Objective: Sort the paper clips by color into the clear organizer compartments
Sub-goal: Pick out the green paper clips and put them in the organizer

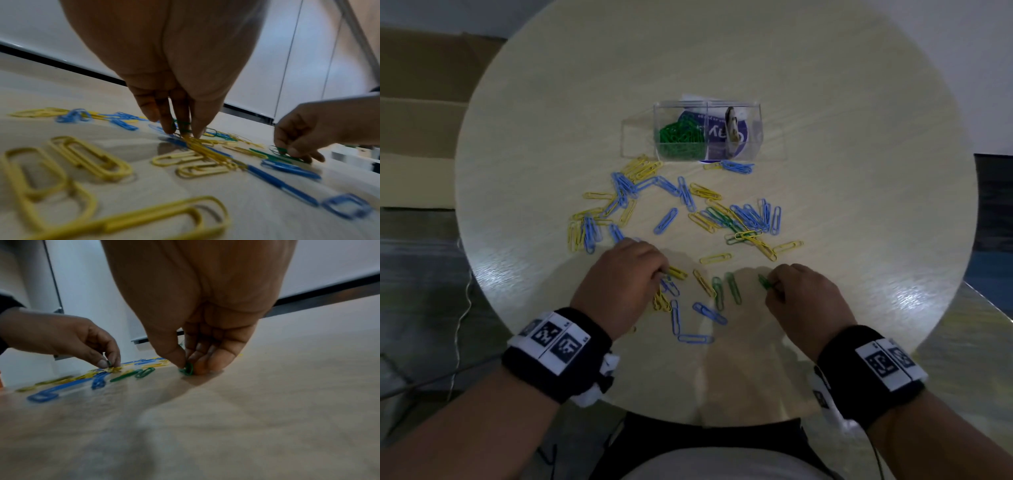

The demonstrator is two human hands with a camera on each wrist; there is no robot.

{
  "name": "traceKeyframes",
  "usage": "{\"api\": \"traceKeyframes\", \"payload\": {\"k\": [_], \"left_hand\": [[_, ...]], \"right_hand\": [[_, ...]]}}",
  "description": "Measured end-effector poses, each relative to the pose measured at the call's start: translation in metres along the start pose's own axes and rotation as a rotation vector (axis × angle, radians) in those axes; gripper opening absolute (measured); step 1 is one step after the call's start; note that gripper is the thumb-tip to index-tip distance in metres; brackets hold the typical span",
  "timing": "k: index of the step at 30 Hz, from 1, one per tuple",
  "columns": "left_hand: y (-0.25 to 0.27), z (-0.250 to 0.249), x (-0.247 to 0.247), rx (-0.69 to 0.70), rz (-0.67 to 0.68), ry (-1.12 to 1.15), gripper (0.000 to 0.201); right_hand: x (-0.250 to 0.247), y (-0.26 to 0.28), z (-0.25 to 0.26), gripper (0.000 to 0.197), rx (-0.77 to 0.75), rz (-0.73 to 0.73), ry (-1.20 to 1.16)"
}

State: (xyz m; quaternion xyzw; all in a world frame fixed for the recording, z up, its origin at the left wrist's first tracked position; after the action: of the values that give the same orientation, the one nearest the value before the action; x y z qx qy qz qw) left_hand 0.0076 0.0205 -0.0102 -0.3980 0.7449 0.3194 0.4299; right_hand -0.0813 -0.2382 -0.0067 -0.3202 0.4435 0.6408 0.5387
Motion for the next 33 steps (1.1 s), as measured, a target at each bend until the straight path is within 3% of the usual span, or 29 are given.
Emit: {"api": "traceKeyframes", "payload": {"k": [3, 6, 12, 17, 23, 28, 33], "left_hand": [[0.002, -0.004, -0.006, 0.014, -0.048, 0.050, 0.006], [0.004, -0.012, 0.004, 0.055, -0.002, 0.050, 0.006], [-0.001, -0.014, 0.014, 0.084, -0.009, -0.030, 0.006], [0.002, -0.028, 0.021, 0.368, 0.042, -0.025, 0.008], [0.012, 0.003, 0.015, 0.173, -0.003, -0.003, 0.008], [0.016, 0.011, 0.007, 0.076, -0.038, -0.044, 0.007], [0.013, 0.006, 0.001, -0.021, -0.035, 0.019, 0.009]], "right_hand": [[-0.004, 0.001, -0.001, 0.011, 0.017, -0.076, -0.060], [-0.005, 0.001, 0.004, 0.010, 0.019, -0.126, -0.137], [0.006, -0.007, 0.017, 0.020, 0.027, -0.055, -0.135], [0.007, -0.012, 0.030, 0.023, 0.021, 0.010, -0.104], [0.012, -0.020, 0.043, 0.040, -0.057, 0.108, -0.020], [0.014, -0.023, 0.045, 0.021, -0.096, 0.097, -0.035], [0.013, -0.023, 0.043, 0.011, -0.150, 0.132, 0.095]]}}
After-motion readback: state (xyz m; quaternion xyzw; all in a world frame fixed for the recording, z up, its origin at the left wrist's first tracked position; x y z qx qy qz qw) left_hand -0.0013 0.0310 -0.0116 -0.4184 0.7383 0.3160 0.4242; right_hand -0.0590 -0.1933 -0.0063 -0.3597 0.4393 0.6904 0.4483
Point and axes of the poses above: each hand's wrist, its own y-axis away from the middle knuckle, its own x-axis out of the palm, z = x × y, the point moved 1 cm from there along -y, towards the middle knuckle, and after that the axes turned 12 degrees about -x, right-handed, at the moved point
